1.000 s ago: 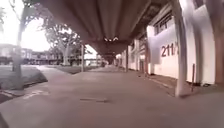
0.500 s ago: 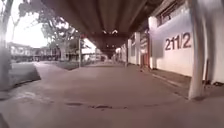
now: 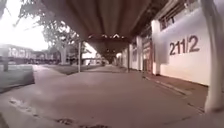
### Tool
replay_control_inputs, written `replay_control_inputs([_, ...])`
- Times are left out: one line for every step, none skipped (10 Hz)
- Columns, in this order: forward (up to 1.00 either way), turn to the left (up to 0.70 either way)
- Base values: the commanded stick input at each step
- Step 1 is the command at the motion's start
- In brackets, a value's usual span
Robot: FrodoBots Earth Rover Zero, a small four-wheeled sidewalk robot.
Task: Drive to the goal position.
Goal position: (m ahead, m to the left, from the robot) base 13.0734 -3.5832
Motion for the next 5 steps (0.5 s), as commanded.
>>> replay_control_inputs([0.85,0.0])
replay_control_inputs([0.85,0.0])
replay_control_inputs([0.85,0.0])
replay_control_inputs([0.85,0.0])
replay_control_inputs([0.85,0.0])
